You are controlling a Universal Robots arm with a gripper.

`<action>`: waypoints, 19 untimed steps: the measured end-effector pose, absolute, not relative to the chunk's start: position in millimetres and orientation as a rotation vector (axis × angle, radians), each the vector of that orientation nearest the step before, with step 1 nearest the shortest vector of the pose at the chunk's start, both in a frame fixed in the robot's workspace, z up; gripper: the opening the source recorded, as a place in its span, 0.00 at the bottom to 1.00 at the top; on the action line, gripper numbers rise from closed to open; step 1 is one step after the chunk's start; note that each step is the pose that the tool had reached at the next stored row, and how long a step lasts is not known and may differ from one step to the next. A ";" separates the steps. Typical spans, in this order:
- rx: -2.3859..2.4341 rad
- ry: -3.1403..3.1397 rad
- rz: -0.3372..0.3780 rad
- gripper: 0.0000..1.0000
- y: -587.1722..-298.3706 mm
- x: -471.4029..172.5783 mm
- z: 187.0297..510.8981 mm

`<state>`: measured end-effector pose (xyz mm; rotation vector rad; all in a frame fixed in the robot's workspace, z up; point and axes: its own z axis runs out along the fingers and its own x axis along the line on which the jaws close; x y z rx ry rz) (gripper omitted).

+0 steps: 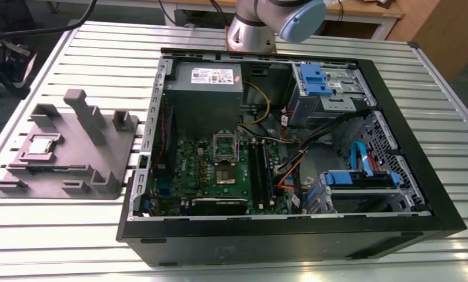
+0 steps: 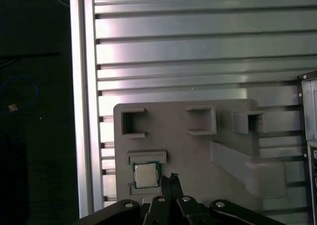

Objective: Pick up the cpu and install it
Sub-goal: 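Reach for the cpu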

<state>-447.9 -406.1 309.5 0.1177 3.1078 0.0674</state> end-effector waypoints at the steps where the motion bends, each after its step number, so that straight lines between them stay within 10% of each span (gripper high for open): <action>1: 0.117 3.108 0.067 0.11 -406.4 -448.7 308.2; 19: 0.118 3.108 0.067 0.11 -416.7 -458.6 284.5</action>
